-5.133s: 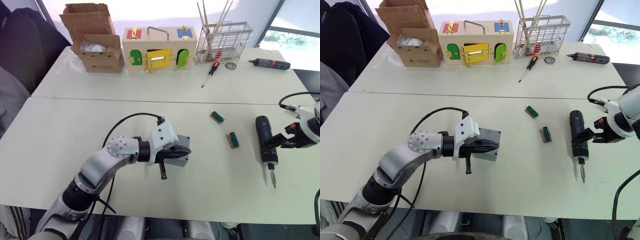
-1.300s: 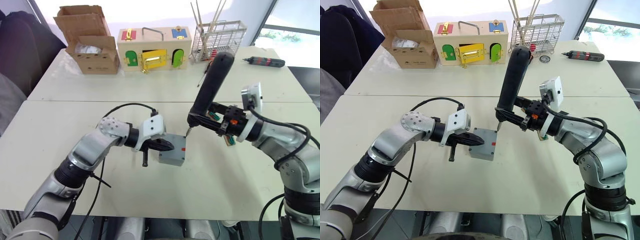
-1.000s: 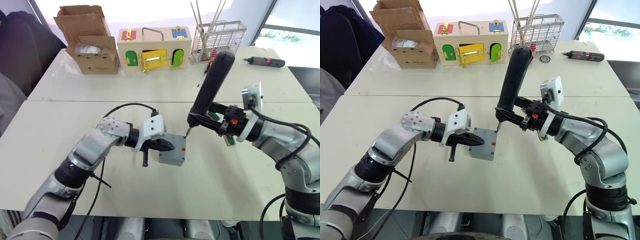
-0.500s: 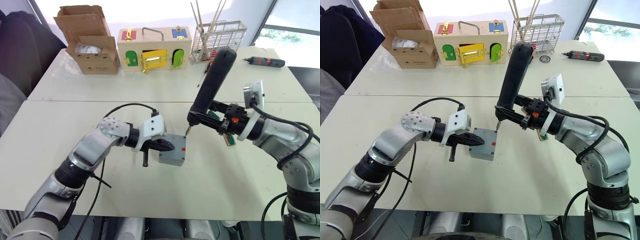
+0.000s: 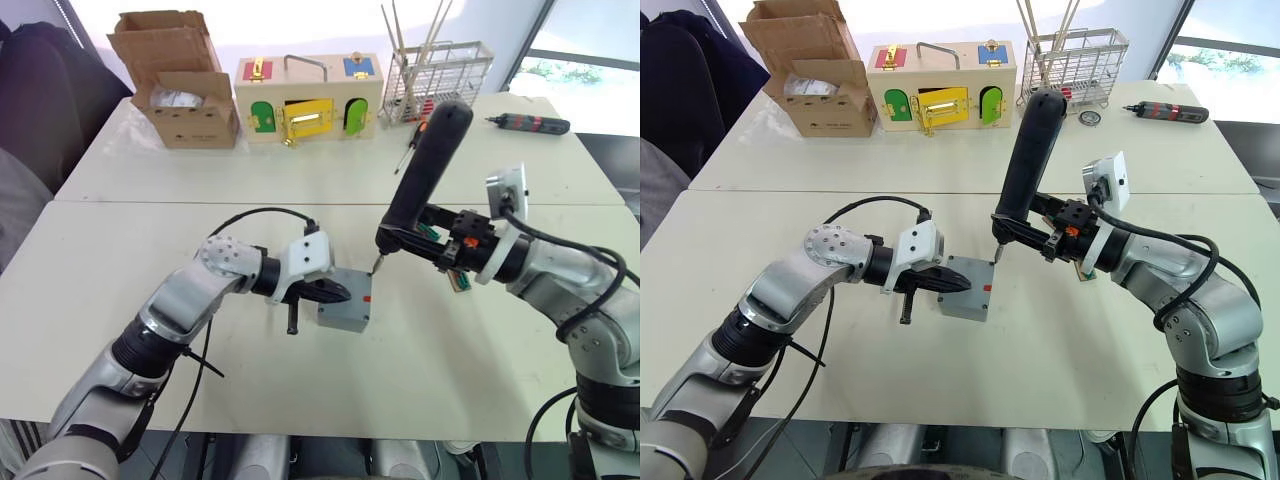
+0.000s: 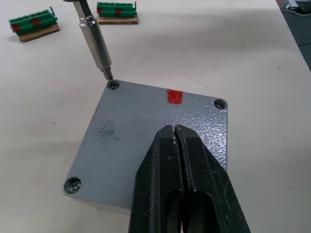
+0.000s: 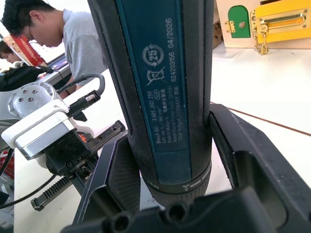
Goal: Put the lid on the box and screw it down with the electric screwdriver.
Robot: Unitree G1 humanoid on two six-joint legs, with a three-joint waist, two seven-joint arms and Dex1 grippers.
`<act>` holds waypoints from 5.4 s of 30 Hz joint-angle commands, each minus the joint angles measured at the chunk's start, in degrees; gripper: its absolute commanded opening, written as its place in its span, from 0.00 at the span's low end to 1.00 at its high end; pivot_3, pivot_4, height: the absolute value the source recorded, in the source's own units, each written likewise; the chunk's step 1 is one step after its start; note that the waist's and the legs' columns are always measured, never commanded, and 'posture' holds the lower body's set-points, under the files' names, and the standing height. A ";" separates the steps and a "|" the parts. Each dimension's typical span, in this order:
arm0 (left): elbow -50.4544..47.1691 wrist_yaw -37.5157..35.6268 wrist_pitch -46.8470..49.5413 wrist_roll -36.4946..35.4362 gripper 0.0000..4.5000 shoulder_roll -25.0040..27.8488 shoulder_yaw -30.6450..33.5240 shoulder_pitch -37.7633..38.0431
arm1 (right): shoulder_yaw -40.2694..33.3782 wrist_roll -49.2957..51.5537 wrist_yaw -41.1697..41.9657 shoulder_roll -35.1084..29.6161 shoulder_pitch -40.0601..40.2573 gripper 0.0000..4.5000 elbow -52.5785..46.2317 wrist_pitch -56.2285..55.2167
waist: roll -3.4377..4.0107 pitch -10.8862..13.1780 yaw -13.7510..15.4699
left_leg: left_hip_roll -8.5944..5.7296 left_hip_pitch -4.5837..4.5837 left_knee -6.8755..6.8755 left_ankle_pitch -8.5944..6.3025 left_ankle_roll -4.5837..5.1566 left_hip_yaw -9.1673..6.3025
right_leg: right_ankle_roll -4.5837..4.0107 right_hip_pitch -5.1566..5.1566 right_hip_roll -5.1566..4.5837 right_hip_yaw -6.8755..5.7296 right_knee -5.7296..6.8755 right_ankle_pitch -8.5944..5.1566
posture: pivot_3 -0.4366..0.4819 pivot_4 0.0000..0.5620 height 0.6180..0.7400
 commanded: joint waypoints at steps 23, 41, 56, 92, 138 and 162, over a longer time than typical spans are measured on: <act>0.40 -0.08 0.39 1.62 0.00 0.78 -1.80 1.49 | -1.38 3.29 -1.51 -1.05 -1.97 0.43 -4.12 -0.51 | -0.01 0.00 0.00 | 0.00 0.00 0.00 0.00 0.00 0.00 | 0.00 0.00 0.00 0.00 0.00 0.00 | 0.48 0.27 0.96; 0.45 0.30 0.44 1.80 0.00 0.84 -1.64 1.53 | 0.43 1.28 -0.54 -0.98 -0.13 0.43 -3.55 -1.70 | -0.01 0.00 0.00 | 0.00 0.01 0.00 0.00 0.01 0.00 | 0.00 0.01 0.00 0.00 0.00 0.00 | 0.48 0.27 0.96; 0.51 0.59 0.23 1.84 0.00 0.90 -1.61 1.53 | 2.51 -3.25 -0.49 -0.43 -0.67 0.43 -1.17 -5.54 | -0.04 -0.03 -0.01 | 0.00 0.04 0.00 0.00 0.01 0.00 | 0.00 0.03 0.00 0.00 0.00 0.00 | 0.48 0.27 0.96; 0.73 0.67 0.56 2.48 0.00 0.79 -2.38 2.76 | 8.93 -5.95 -1.18 4.03 9.32 0.43 -3.04 -6.59 | -0.85 -0.74 -0.04 | 0.13 1.23 -0.35 -0.40 0.66 -0.06 | 0.01 1.39 0.17 -0.04 -0.85 -0.04 | 0.48 0.27 0.96; 1.73 1.43 0.09 4.03 0.00 0.61 -2.63 3.61 | 12.68 -11.59 2.15 4.92 10.13 0.43 2.90 -9.92 | -1.13 -2.09 0.14 | 0.16 2.02 -1.05 -0.43 0.68 -0.14 | 0.00 2.24 0.16 0.00 -1.78 -0.05 | 0.48 0.27 0.96; 2.08 1.10 -0.30 4.88 0.00 0.94 -3.36 3.47 | 12.67 -11.71 1.61 6.46 12.54 0.43 5.91 -12.20 | -1.10 -2.27 0.17 | 0.17 2.06 -1.11 -0.45 0.67 -0.18 | -0.02 2.32 0.12 0.01 -1.90 -0.06 | 0.48 0.27 0.96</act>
